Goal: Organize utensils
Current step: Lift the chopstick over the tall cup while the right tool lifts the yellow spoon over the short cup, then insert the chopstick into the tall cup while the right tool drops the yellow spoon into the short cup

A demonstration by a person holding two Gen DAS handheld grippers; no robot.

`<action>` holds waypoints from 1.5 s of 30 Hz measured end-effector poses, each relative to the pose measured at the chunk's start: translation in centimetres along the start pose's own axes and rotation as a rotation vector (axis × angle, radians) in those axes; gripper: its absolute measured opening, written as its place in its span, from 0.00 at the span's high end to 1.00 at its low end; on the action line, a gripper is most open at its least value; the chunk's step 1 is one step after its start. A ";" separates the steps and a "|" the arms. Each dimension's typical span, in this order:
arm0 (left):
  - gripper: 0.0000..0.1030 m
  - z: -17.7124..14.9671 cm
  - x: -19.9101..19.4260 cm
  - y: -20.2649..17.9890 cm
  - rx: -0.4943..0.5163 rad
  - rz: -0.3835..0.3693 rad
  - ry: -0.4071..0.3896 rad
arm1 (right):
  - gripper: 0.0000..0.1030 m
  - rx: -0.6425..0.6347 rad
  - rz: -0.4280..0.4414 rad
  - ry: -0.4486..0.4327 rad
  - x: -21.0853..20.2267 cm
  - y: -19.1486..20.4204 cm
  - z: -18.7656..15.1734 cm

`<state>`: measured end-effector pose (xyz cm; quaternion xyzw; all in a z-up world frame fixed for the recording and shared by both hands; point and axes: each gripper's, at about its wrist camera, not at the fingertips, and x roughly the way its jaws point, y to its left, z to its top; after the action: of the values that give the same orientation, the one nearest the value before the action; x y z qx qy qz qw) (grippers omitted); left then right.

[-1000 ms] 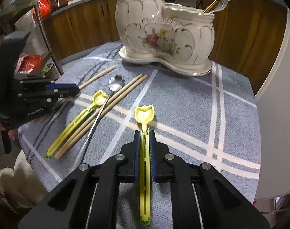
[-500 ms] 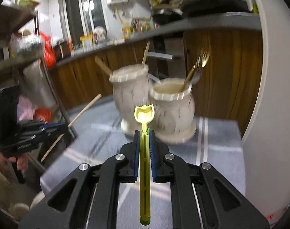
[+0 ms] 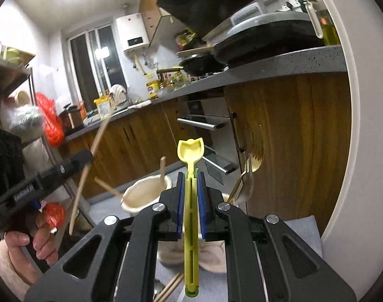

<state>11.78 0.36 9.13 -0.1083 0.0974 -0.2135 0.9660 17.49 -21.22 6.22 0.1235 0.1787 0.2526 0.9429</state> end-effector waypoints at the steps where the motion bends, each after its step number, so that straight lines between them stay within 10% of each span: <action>1: 0.94 0.5 0.1 0.4 -0.016 -0.001 -0.023 | 0.91 0.012 0.001 -0.006 0.3 -0.2 0.1; 7: 0.94 2.5 3.1 4.0 -0.110 0.038 -0.123 | 0.91 0.042 -0.014 -0.063 1.8 -0.8 0.1; 28: 0.94 -1.7 7.7 6.4 -0.112 -0.058 -0.050 | 0.91 0.128 0.069 -0.068 5.6 -3.0 -1.9; 45: 0.94 -2.6 6.9 6.7 -0.092 -0.050 -0.012 | 0.91 0.058 -0.038 -0.146 7.2 -1.9 -1.6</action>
<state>19.91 2.92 3.98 -0.1564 0.0983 -0.2323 0.9549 23.51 -18.79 2.14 0.1653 0.1191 0.2199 0.9540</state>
